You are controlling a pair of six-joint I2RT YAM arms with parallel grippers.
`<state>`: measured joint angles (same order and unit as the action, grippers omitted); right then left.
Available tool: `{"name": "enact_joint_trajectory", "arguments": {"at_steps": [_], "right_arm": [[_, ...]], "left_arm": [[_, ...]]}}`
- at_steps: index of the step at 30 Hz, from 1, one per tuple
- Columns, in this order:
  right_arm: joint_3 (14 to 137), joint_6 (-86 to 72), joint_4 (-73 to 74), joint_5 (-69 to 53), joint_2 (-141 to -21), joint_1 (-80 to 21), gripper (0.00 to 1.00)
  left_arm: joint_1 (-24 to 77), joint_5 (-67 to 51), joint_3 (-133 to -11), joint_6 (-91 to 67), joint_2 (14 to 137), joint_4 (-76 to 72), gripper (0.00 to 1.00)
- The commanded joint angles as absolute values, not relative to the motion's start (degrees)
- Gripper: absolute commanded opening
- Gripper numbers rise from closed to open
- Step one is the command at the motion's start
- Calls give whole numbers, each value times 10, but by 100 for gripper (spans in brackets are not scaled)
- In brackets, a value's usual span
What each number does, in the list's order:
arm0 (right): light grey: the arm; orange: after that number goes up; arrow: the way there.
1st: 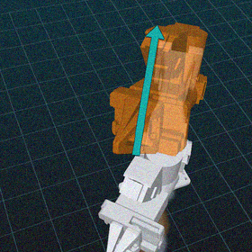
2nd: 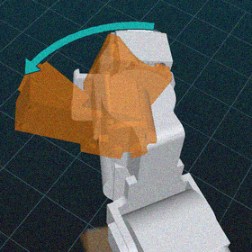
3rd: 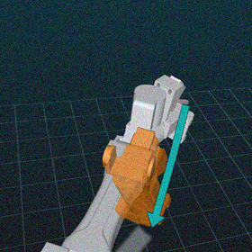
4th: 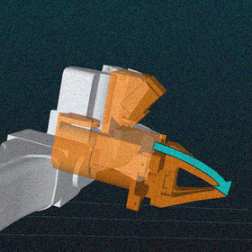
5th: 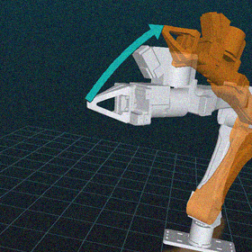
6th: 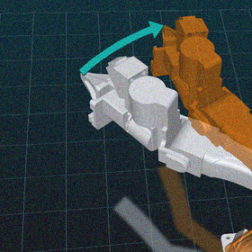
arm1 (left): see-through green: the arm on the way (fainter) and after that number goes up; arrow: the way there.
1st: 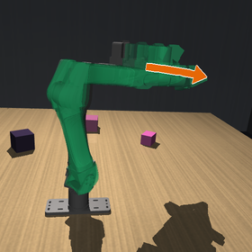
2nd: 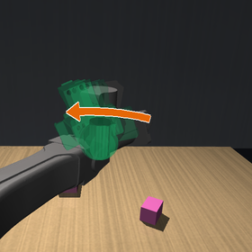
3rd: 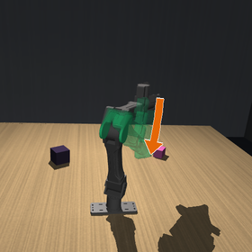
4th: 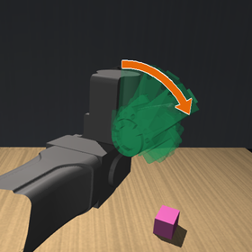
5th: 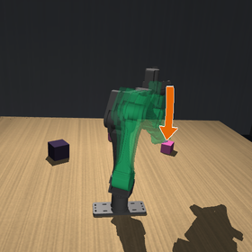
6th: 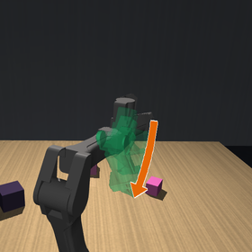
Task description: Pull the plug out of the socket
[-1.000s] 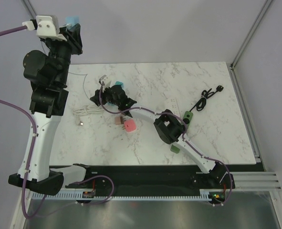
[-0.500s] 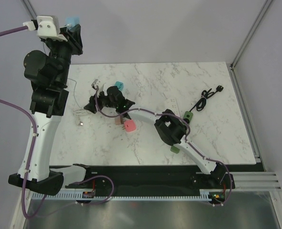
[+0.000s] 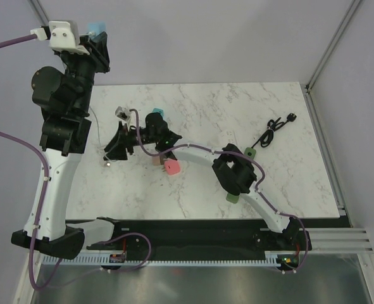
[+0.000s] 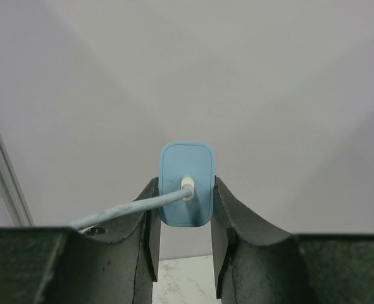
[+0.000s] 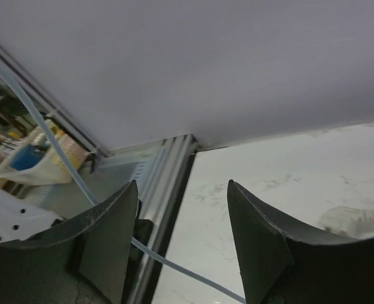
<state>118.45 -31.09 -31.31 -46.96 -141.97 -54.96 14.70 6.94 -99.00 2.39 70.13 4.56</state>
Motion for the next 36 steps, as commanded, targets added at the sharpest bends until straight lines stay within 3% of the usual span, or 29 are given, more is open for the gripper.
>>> {"name": "enact_joint_trajectory", "arguments": {"at_steps": [1,3,5,6,8,12,13,17,22,26,30,32,34,36], "right_arm": [[1157,-470,-449,-585,-1397,-549,66],[1149,-549,-557,-626,-1397,-549,63],[1120,-762,-719,-651,-1396,-550,63],[1121,-833,-869,-656,-1397,-549,63],[1139,-1008,-998,-671,-1391,-550,61],[1108,-1043,-1002,-711,-1313,-549,58],[1069,-1020,-982,-713,-1291,-546,61],[954,-790,-673,-692,-1167,-518,61],[866,-512,-362,-613,-1102,-448,63],[838,-466,-225,-534,-1104,-396,62],[828,-391,-98,-484,-1106,-355,60],[839,-259,18,-444,-1094,-359,69],[804,-206,15,-414,-1082,-381,82],[770,-190,-36,-397,-1079,-402,87]], "left_arm": [[146,69,-1005,21,692,29,2],[146,67,-1005,16,693,31,2],[146,67,-1011,18,697,30,2],[146,67,-1013,18,699,32,2],[146,69,-1020,18,705,36,2],[146,70,-1013,12,712,41,2],[146,71,-1008,11,713,41,2],[146,56,-969,-16,713,44,2],[146,12,-934,-63,737,74,2],[146,-47,-885,-110,775,79,2],[147,-76,-911,-131,823,98,2],[147,-91,-938,-142,839,102,2],[148,-101,-954,-149,843,103,2],[149,-102,-957,-150,846,104,2]]}}
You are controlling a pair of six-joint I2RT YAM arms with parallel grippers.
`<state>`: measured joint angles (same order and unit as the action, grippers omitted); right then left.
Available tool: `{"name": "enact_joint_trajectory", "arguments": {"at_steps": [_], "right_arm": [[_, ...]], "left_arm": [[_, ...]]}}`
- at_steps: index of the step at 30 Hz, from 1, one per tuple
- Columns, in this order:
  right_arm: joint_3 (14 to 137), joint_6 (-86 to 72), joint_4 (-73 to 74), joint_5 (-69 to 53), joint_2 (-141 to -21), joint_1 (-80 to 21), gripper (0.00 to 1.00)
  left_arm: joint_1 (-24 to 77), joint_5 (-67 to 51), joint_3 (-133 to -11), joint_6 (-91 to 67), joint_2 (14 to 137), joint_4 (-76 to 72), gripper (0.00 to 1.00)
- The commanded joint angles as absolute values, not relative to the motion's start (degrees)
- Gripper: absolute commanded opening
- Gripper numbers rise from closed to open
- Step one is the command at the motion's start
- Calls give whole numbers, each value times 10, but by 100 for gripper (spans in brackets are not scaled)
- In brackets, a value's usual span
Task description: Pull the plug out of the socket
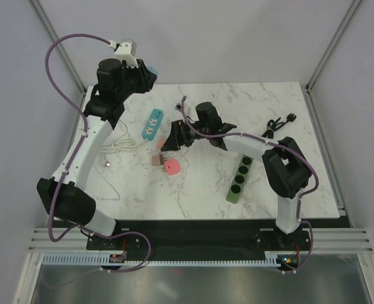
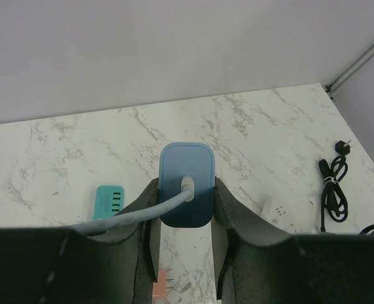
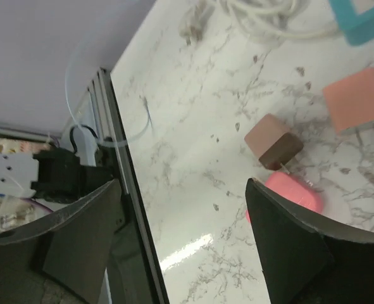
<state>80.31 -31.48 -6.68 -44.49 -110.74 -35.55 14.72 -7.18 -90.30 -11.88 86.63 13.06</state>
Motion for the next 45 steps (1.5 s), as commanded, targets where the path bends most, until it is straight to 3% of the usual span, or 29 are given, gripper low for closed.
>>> {"name": "enact_joint_trajectory", "arguments": {"at_steps": [1,3,6,9,15,22,28,34,37,45], "right_arm": [[765,-185,-48,-397,-1088,-408,88],[744,-186,-104,-397,-1099,-423,93],[722,-255,-239,-408,-1129,-445,92],[729,-292,-259,-361,-1152,-457,89],[672,-293,-126,-231,-1074,-378,89],[569,-178,42,-124,-841,-316,94],[482,-172,99,-94,-699,-294,97],[420,-181,127,-76,-607,-288,98],[403,-185,134,-69,-587,-287,98],[385,-194,128,-83,-578,-287,98]], "left_arm": [[149,-102,-958,-155,846,105,2],[149,-107,-961,-159,850,109,2],[149,-124,-965,-175,858,110,2],[150,-143,-969,-190,873,111,2],[157,-161,-916,-246,897,141,2],[189,-241,-825,-298,964,139,2],[211,-304,-759,-329,1020,91,3],[217,-357,-738,-333,1074,91,18],[218,-369,-716,-337,1089,91,22],[219,-355,-717,-327,1101,118,43]]}}
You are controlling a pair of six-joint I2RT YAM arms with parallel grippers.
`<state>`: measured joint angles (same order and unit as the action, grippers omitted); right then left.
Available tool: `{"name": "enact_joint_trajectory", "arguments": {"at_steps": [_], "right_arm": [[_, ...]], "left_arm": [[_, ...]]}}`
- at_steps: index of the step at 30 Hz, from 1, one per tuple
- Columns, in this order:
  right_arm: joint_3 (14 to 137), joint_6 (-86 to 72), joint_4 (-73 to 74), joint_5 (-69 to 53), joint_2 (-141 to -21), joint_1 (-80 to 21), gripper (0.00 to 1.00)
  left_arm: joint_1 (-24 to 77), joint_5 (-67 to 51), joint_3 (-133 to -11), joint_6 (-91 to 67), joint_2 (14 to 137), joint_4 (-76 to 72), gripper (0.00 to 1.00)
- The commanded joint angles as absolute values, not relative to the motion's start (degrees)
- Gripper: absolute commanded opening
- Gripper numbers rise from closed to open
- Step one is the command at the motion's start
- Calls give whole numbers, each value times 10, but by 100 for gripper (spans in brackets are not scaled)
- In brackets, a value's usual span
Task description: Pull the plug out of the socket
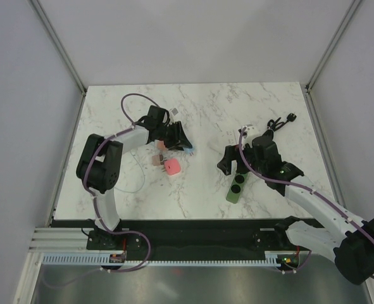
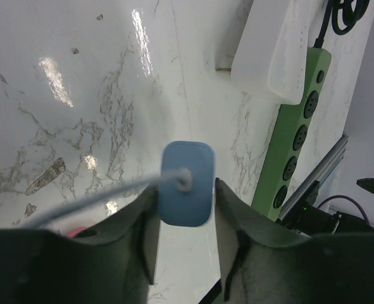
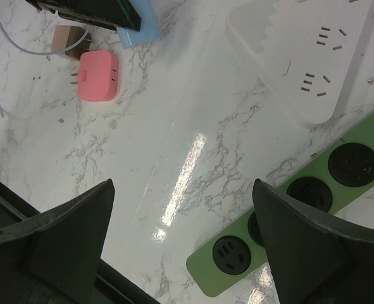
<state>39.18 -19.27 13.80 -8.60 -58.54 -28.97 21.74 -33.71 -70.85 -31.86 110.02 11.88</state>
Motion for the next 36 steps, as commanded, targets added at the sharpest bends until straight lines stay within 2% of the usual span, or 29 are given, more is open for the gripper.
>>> {"name": "enact_joint_trajectory", "arguments": {"at_steps": [1,3,14,17,21,23,27,31,35,36], "right_arm": [[384,-193,129,-83,-578,-287,98],[382,-192,127,-83,-576,-287,98],[373,-193,122,-86,-572,-288,98],[372,-195,120,-86,-575,-287,98],[375,-199,117,-90,-580,-287,98],[377,-198,117,-91,-581,-287,98],[376,-201,118,-87,-581,-287,98],[372,-207,117,-73,-587,-287,98],[367,-229,105,-55,-608,-287,98],[362,-238,85,-50,-609,-287,98]], "left_arm": [[218,-350,-720,-325,1105,124,48],[218,-338,-720,-322,1104,130,57],[219,-288,-748,-297,1090,175,64],[221,-321,-754,-288,1079,172,65],[224,-449,-776,-278,1088,159,61],[226,-473,-772,-286,1076,136,61],[226,-566,-765,-311,1056,63,64],[228,-628,-743,-379,1031,-90,66],[237,-562,-695,-361,954,-122,68],[243,-472,-680,-345,901,-113,69]]}}
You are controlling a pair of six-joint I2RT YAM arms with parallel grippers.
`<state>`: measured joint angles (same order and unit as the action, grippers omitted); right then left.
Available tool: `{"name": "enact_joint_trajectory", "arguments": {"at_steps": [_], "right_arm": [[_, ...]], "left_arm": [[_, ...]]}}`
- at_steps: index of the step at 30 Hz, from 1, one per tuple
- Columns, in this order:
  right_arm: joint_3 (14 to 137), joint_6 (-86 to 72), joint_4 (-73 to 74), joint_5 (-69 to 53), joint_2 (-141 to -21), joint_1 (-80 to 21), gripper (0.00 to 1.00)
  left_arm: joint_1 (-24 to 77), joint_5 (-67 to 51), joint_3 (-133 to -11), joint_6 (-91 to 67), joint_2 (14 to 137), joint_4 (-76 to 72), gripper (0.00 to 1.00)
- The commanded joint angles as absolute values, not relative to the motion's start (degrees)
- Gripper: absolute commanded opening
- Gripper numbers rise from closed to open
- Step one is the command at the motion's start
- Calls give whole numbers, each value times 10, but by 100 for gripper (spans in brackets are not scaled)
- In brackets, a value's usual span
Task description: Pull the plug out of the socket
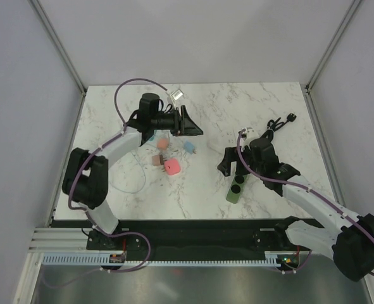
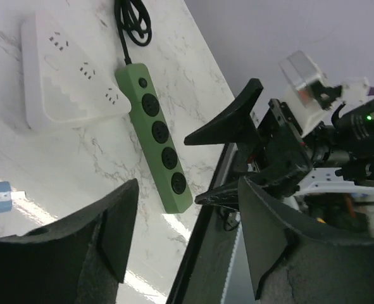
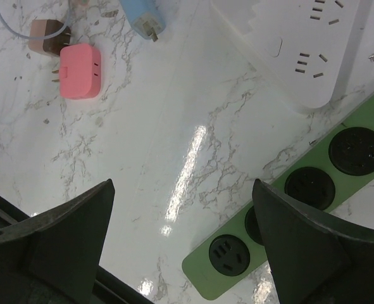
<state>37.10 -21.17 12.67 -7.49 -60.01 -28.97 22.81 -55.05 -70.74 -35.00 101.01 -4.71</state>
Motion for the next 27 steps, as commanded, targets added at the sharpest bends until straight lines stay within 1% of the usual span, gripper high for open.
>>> {"name": "enact_joint_trajectory", "arguments": {"at_steps": [1,2,3,4,5,7,8,9,10,11,12,13,15,16,17,18,19,21,22,23,24,25,26,27], "right_arm": [[348,-249,70,-45,-610,-287,98],[338,-261,53,-45,-607,-287,98],[326,-284,9,-46,-606,-287,98],[299,-298,-18,-41,-603,-287,98],[287,-310,-62,-37,-600,-287,98],[251,-339,-102,-27,-597,-288,98],[240,-347,-118,-11,-592,-288,98],[228,-355,-150,-4,-586,-288,98],[198,-358,-170,-4,-578,-288,98],[181,-361,-205,20,-551,-288,98],[165,-364,-220,30,-533,-288,98],[130,-368,-233,39,-513,-288,98],[96,-373,-256,59,-443,-288,98],[65,-378,-258,62,-416,-288,98],[49,-382,-262,64,-360,-288,98],[31,-389,-266,68,-332,-288,98],[4,-403,-269,68,-276,-288,98],[-50,-415,-260,66,-218,-288,98],[-63,-422,-253,64,-161,-287,98],[-75,-435,-228,64,-130,-287,98],[-80,-440,-185,74,-100,-288,98],[-78,-442,-151,81,-51,-288,98],[-77,-444,-94,87,-27,-288,98],[-76,-448,-67,92,-8,-289,98]], "left_arm": [[251,-419,-661,-311,871,-104,70],[273,-369,-615,-294,843,-105,72],[286,-273,-589,-277,786,-111,74],[299,-234,-561,-257,763,-119,75],[314,-189,-505,-255,737,-145,76],[316,-164,-443,-281,675,-172,78],[316,-158,-389,-286,657,-196,78],[316,-150,-362,-293,638,-205,78],[316,-145,-338,-309,595,-216,79],[317,-139,-286,-317,573,-243,79],[317,-135,-260,-324,545,-259,79],[319,-131,-212,-334,498,-269,79],[319,-120,-173,-339,444,-281,79],[319,-117,-155,-344,422,-281,80],[319,-117,-122,-347,374,-282,80],[319,-116,-107,-351,354,-281,80],[320,-115,-78,-361,331,-282,80],[320,-117,-50,-371,270,-286,80],[320,-120,-27,-379,252,-286,80],[320,-127,-16,-383,232,-286,81],[320,-130,-5,-398,185,-284,81],[320,-131,20,-409,163,-278,81],[320,-134,32,-419,134,-273,81],[320,-133,45,-443,85,-266,81]]}}
